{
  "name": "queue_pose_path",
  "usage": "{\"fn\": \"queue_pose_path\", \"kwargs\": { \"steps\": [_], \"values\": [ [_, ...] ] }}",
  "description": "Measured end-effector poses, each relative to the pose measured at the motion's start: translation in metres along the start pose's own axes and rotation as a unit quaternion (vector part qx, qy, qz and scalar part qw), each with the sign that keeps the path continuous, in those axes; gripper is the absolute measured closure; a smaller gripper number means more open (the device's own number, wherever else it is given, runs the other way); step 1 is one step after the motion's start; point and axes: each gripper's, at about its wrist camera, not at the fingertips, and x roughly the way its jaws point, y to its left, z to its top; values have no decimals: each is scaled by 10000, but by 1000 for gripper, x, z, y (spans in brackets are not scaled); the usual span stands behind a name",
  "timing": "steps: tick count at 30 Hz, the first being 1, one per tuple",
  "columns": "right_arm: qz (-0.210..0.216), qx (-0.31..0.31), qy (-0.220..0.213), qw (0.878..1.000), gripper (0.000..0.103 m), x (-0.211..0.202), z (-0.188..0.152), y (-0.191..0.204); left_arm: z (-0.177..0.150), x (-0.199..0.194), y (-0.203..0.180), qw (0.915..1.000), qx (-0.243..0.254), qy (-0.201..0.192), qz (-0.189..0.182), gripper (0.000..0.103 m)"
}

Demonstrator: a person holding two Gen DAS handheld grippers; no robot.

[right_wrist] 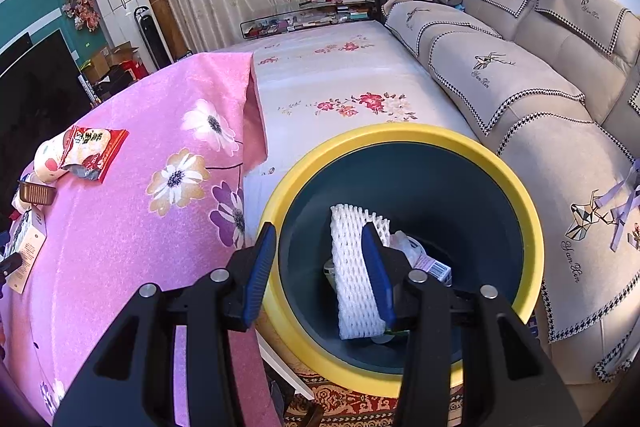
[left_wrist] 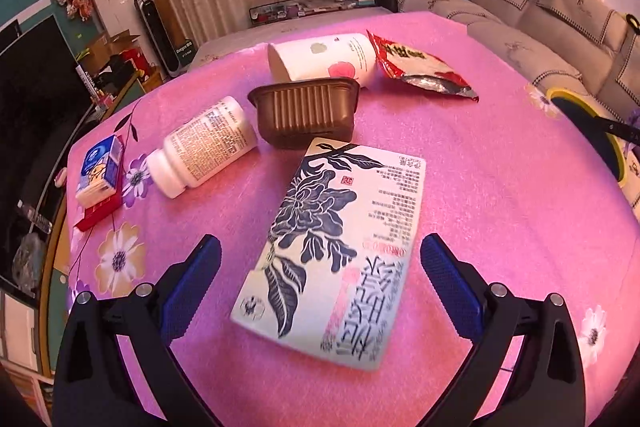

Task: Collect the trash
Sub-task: 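Grasp the white floral-printed box with the left gripper, then carry the box over the bin and open the left gripper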

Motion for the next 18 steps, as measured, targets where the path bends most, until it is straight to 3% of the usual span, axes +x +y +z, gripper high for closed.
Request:
{"fn": "queue_pose_path", "kwargs": {
  "steps": [4, 7, 9, 18],
  "values": [
    [17, -46, 26, 10000, 61, 0, -1, 1, 4, 14, -5, 9998, 134, 128, -13, 5],
    [23, -21, 30, 10000, 61, 1, -2, 0, 5, 21, -11, 9994, 271, 193, -10, 13],
    [40, -4, 50, 10000, 61, 2, -3, -1, 5, 21, -12, 9995, 283, 156, -58, 19],
    [125, 21, 50, 9999, 61, 0, -8, -1, -5, 8, -24, 9991, 354, 165, -164, 24]
  ]
}}
